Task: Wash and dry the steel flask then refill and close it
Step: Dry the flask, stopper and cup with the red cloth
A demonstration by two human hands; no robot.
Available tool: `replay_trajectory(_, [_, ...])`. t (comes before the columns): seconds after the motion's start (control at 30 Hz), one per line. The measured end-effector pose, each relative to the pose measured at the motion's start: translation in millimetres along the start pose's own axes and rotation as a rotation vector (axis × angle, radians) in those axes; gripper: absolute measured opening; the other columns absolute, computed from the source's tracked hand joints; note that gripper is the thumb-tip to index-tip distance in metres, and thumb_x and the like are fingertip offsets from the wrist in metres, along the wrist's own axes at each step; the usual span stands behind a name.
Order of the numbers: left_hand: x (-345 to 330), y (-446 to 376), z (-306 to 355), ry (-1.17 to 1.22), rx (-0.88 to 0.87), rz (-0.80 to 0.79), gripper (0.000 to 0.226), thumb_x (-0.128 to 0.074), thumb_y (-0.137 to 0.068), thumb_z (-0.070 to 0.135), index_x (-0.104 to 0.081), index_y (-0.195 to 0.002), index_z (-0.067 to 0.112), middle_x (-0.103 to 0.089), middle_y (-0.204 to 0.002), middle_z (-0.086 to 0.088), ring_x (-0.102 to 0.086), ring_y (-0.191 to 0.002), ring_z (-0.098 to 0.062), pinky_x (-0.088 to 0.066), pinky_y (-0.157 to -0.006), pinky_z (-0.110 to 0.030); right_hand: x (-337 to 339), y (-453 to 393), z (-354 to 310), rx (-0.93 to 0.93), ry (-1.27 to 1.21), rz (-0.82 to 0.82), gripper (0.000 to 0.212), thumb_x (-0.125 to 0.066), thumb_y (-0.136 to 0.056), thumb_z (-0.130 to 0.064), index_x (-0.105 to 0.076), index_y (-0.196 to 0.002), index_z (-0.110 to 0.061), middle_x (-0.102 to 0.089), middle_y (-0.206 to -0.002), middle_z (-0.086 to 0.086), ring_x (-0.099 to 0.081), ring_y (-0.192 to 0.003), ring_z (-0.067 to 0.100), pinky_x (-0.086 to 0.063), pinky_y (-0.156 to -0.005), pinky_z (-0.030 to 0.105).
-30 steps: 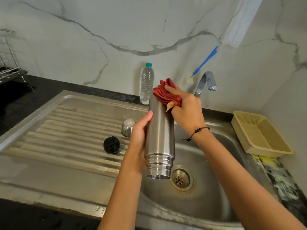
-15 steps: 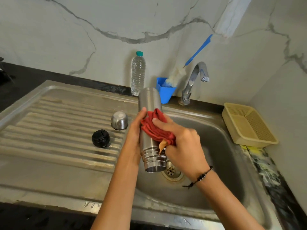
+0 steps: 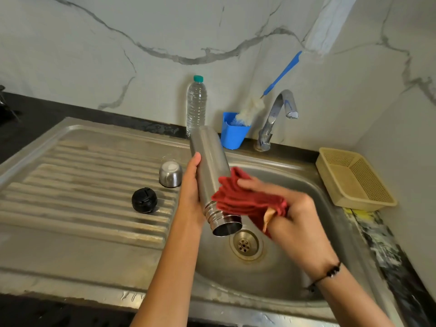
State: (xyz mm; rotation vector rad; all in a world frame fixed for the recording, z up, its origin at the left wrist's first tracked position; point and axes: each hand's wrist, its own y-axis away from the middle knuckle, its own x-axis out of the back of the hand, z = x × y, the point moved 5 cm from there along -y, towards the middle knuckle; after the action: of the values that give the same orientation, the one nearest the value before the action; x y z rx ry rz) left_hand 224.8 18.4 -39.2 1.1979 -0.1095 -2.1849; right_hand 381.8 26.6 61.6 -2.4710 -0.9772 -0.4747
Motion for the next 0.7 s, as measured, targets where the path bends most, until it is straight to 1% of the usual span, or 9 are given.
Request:
replay_trajectory(0.1, [-3.0, -0.6, 2.9, -0.016, -0.007, -0.048, 0.041, -0.050, -0.094, 0.041, -0.060, -0.116, 0.008, -0.073, -0.085, -0.012, -0.071, -0.074, -0.025, -0.058, -0.060, -0.032, 15.6, -27.1, 1.7, 0.003, 0.010, 0.177, 0.055, -0.053, -0.077, 0.017, -0.067, -0.107, -0.027, -0.068, -0.104, -0.011, -0.067, -0.085, 0.008, -0.052, -0.072, 0.014])
replay_trajectory(0.17, [-5.3, -1.1, 4.3, 0.001, 0.004, -0.072, 0.044, -0.051, -0.093, 0.040, -0.061, -0.117, 0.005, -0.070, -0.105, -0.021, -0.068, -0.095, -0.036, -0.058, -0.071, -0.037, 22.0, -50.3, -2.1, 0.054, 0.075, 0.267, 0.051, -0.051, -0.077, 0.013, -0.067, -0.110, -0.022, -0.068, -0.098, -0.009, -0.066, -0.077, 0.016, -0.049, -0.066, 0.011])
replay_trajectory(0.27, [-10.4, 1.2, 5.6, -0.086, 0.017, -0.090, 0.049, -0.050, -0.090, 0.043, -0.063, -0.117, 0.004, -0.067, -0.108, -0.025, -0.063, -0.101, -0.040, -0.056, -0.066, -0.035, 24.7, -83.2, -11.6, 0.111, 0.207, 0.330, 0.046, -0.049, -0.074, 0.002, -0.068, -0.112, -0.018, -0.068, -0.090, -0.005, -0.058, -0.065, 0.002, -0.041, -0.062, 0.001])
replay_trajectory(0.37, [-15.5, 0.2, 7.5, -0.205, 0.002, -0.138, 0.062, -0.059, -0.079, 0.054, -0.063, -0.118, 0.006, -0.065, -0.115, -0.024, -0.061, -0.106, -0.040, -0.055, -0.071, -0.036, 15.5, -109.4, -13.6, 0.106, 0.261, 0.282, 0.047, -0.050, -0.076, 0.003, -0.066, -0.115, -0.018, -0.066, -0.115, 0.000, -0.059, -0.087, -0.003, -0.038, -0.082, -0.002])
replay_trajectory(0.43, [-20.6, 3.5, 7.6, -0.248, 0.026, -0.195, 0.066, -0.059, -0.075, 0.054, -0.062, -0.118, 0.004, -0.065, -0.114, -0.022, -0.060, -0.103, -0.037, -0.056, -0.072, -0.035, 5.8, -117.3, -11.1, 0.105, 0.329, 0.202, 0.048, -0.052, -0.078, 0.001, -0.063, -0.119, -0.020, -0.059, -0.127, 0.001, -0.059, -0.109, 0.012, -0.040, -0.097, 0.012])
replay_trajectory(0.47, [-21.1, 4.4, 7.4, -0.260, 0.035, -0.211, 0.068, -0.059, -0.075, 0.054, -0.061, -0.120, 0.003, -0.064, -0.114, -0.023, -0.060, -0.100, -0.035, -0.057, -0.070, -0.033, 2.5, -117.6, -9.3, 0.093, 0.372, 0.170, 0.049, -0.052, -0.079, 0.001, -0.062, -0.121, -0.022, -0.056, -0.132, 0.000, -0.057, -0.114, 0.016, -0.042, -0.100, 0.020])
replay_trajectory(0.53, [-20.7, 3.2, 5.9, -0.277, 0.035, -0.235, 0.072, -0.060, -0.075, 0.054, -0.059, -0.123, 0.000, -0.062, -0.111, -0.025, -0.062, -0.091, -0.031, -0.057, -0.066, -0.031, 0.2, -112.5, -7.0, 0.061, 0.406, 0.140, 0.050, -0.053, -0.080, 0.001, -0.060, -0.124, -0.024, -0.050, -0.137, -0.002, -0.055, -0.117, 0.017, -0.042, -0.100, 0.024])
replay_trajectory(0.63, [-21.1, 1.1, 1.2, -0.250, -0.001, -0.254, 0.048, -0.050, -0.090, 0.045, -0.064, -0.105, 0.002, -0.070, -0.085, -0.016, -0.067, -0.068, -0.021, -0.056, -0.057, -0.025, -2.1, -95.5, -4.4, 0.039, 0.426, 0.108, 0.051, -0.056, -0.080, 0.001, -0.059, -0.124, -0.025, -0.047, -0.140, -0.003, -0.053, -0.119, 0.018, -0.038, -0.101, 0.020])
replay_trajectory(0.7, [-20.8, -2.4, -5.2, -0.186, 0.004, -0.255, 0.040, -0.043, -0.096, 0.041, -0.064, -0.097, 0.006, -0.071, -0.072, -0.008, -0.067, -0.058, -0.016, -0.055, -0.052, -0.022, -9.1, -77.1, -0.6, 0.048, 0.475, 0.033, 0.052, -0.057, -0.079, -0.001, -0.058, -0.124, -0.026, -0.045, -0.141, -0.001, -0.054, -0.119, 0.021, -0.040, -0.102, 0.025])
